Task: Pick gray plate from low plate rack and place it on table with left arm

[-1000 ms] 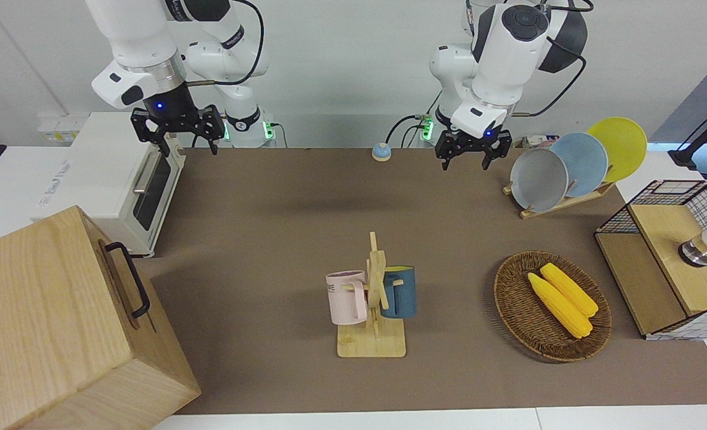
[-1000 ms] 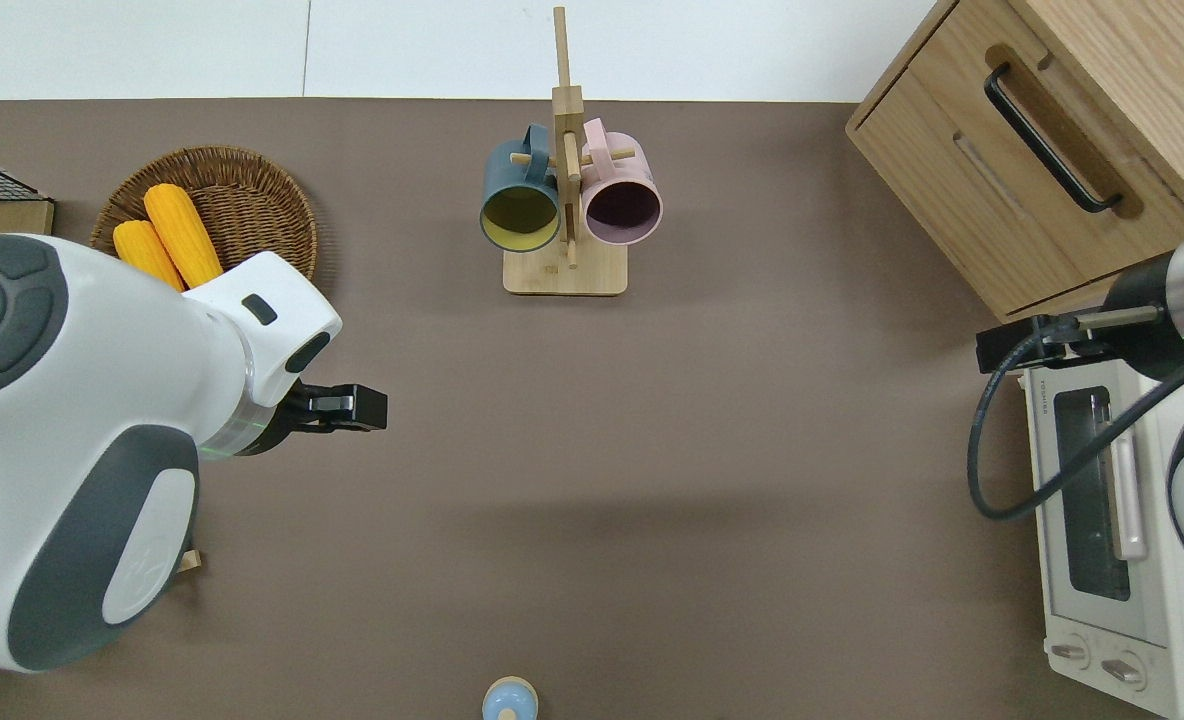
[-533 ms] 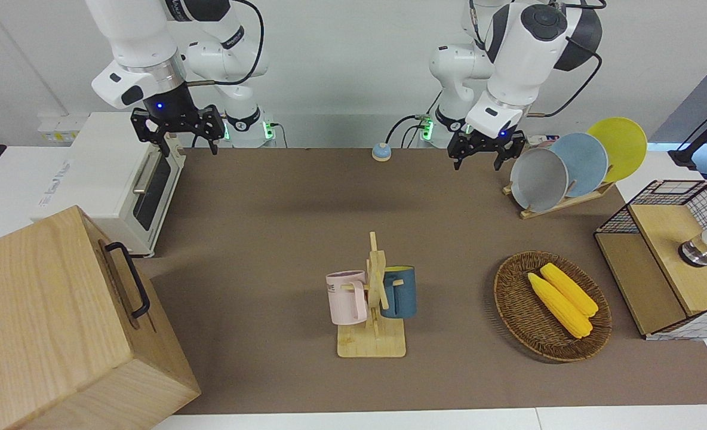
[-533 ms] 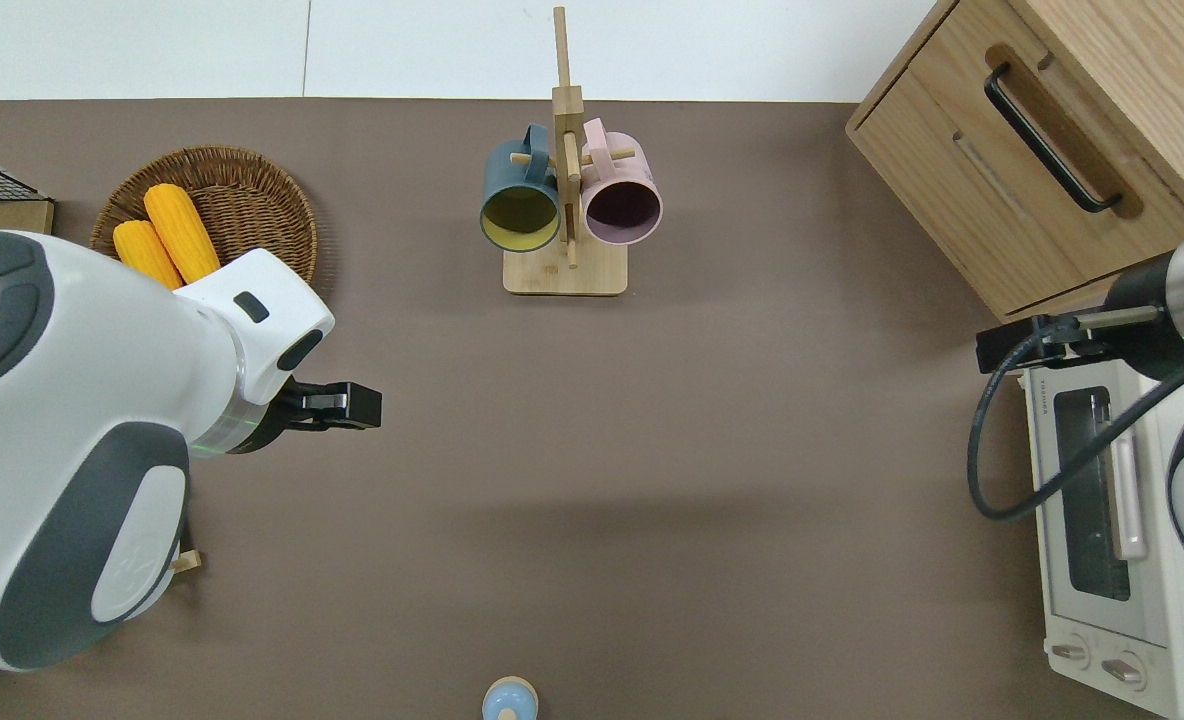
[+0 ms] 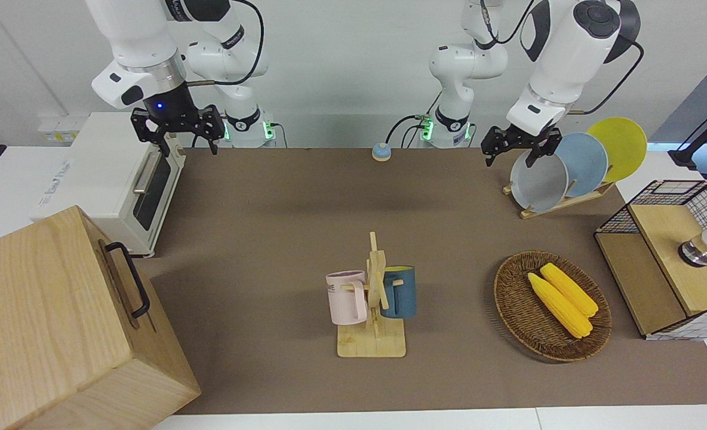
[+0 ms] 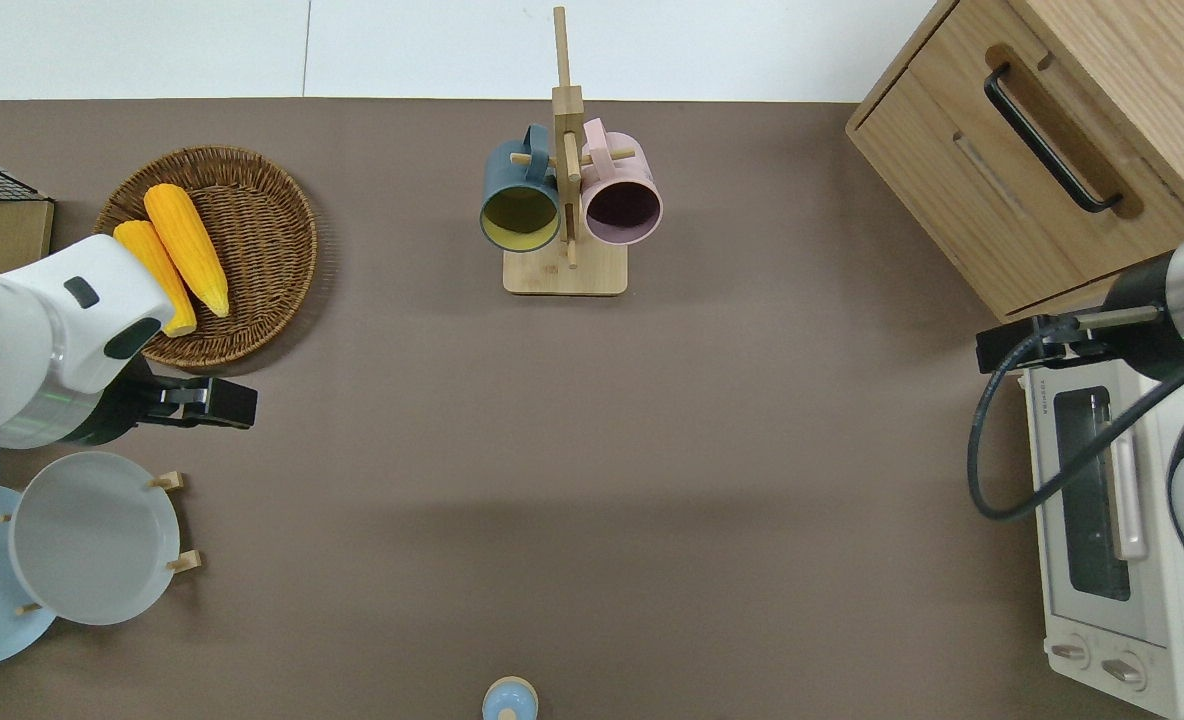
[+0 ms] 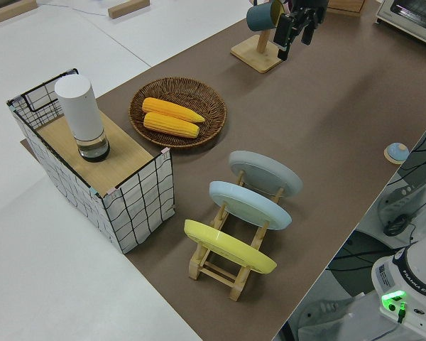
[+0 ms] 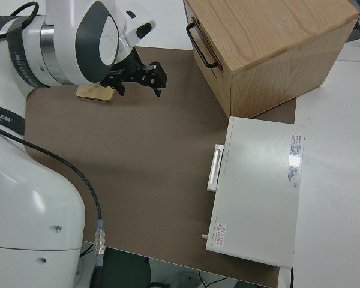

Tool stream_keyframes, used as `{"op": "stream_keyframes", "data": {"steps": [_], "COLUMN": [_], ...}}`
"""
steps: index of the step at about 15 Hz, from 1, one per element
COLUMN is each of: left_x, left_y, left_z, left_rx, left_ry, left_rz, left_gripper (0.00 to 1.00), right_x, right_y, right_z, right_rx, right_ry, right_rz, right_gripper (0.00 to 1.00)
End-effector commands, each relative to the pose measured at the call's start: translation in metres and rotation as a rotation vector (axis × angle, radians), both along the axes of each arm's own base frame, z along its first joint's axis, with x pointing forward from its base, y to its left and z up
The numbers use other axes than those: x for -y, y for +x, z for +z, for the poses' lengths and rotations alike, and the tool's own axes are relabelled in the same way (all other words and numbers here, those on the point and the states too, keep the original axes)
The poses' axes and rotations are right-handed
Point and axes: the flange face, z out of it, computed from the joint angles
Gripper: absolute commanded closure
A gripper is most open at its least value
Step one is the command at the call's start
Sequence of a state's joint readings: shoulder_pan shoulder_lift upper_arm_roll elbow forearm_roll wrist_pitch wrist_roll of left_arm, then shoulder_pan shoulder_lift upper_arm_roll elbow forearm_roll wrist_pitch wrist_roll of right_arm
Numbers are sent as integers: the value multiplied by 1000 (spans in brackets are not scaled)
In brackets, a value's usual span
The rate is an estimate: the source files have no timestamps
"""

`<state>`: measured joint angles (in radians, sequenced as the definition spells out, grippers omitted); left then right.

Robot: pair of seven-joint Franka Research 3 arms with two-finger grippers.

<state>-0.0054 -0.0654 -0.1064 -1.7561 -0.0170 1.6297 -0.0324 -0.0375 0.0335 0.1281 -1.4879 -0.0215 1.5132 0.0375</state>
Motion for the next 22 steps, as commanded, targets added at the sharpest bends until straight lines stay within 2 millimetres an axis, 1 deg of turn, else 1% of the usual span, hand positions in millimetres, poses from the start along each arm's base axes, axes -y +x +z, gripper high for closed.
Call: {"op": "stream_keyframes", "data": {"steps": [1,3,7,8,11,14,18,20,22], "left_x": [-38,-65,-136,-150,-179,-192,-192,-199,-200], "left_y": [-5,-7,-14,-16,-22,-29,-36,-44,-51], "left_z": [11,15,14,14,10,0,-12,-22,-35], "left_rx": [-12,-12,-30,-30,-43,-74,-95,-88,-84], "left_ry": [38,48,35,33,26,20,21,15,9], "left_rz": [-68,-95,-142,-147,-152,-124,-114,-102,-97], "left_gripper": [9,9,11,11,13,11,9,9,9], "right_x": [2,2,2,2,2,2,2,1,2], "right_y": [1,1,1,1,1,1,1,1,1], "right_z": [3,3,3,3,3,3,3,3,3], "right_rx": [-5,-5,-5,-4,-4,-5,-4,-5,-4], "right_ry": [-2,-2,-2,-1,-1,-2,-1,-2,-1], "right_rz": [-15,-17,-15,-15,-15,-15,-15,-15,-15], "right_gripper": [17,17,17,17,17,17,17,17,17]}}
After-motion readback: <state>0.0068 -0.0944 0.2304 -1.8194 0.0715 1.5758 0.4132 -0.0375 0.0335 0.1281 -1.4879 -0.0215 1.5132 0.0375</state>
